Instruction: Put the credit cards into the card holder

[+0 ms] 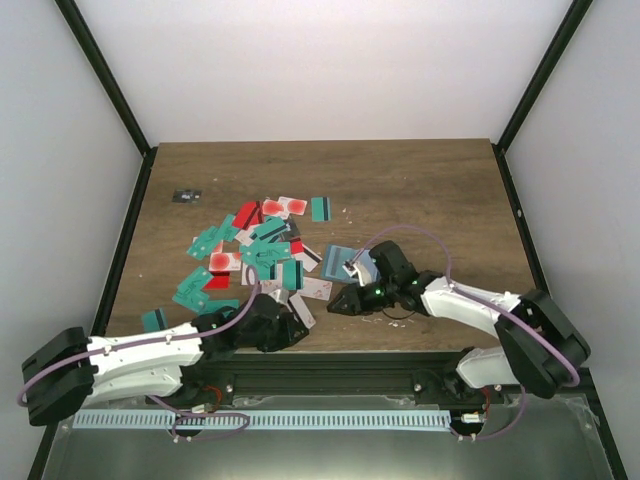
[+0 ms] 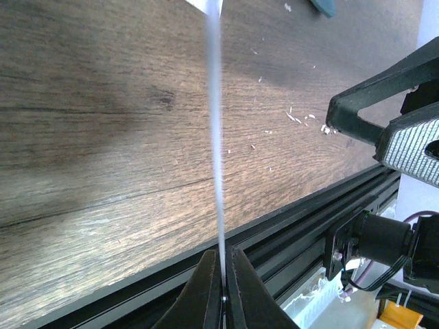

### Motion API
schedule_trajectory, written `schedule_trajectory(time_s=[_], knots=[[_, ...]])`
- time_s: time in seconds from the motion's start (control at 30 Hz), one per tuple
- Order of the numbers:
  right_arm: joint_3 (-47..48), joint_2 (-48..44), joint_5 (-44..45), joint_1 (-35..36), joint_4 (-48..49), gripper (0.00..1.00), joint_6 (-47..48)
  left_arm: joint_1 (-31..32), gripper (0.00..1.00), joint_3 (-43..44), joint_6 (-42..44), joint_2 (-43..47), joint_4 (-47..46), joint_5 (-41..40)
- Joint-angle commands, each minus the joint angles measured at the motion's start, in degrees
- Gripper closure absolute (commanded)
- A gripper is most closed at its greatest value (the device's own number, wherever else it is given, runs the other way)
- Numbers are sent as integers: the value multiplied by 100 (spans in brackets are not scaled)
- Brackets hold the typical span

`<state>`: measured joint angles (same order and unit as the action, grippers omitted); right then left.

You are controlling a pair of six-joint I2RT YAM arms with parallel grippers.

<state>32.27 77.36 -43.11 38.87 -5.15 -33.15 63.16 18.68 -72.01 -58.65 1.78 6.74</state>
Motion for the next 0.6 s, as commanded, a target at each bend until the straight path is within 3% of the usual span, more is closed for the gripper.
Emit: schedule_trajectory(time_s=[0.0,0.33,0.57], knots=[[272,-306,388,18,-279,63,-189,-219,96,154,392,288,353,200],[441,-926,919,-45,-698,58,-412,-1041,96,1010,1671,101,839,1137],[527,-1667,1177,-308,-1222,44,-519,-1371,96,1663,2611,-535,732,2147]])
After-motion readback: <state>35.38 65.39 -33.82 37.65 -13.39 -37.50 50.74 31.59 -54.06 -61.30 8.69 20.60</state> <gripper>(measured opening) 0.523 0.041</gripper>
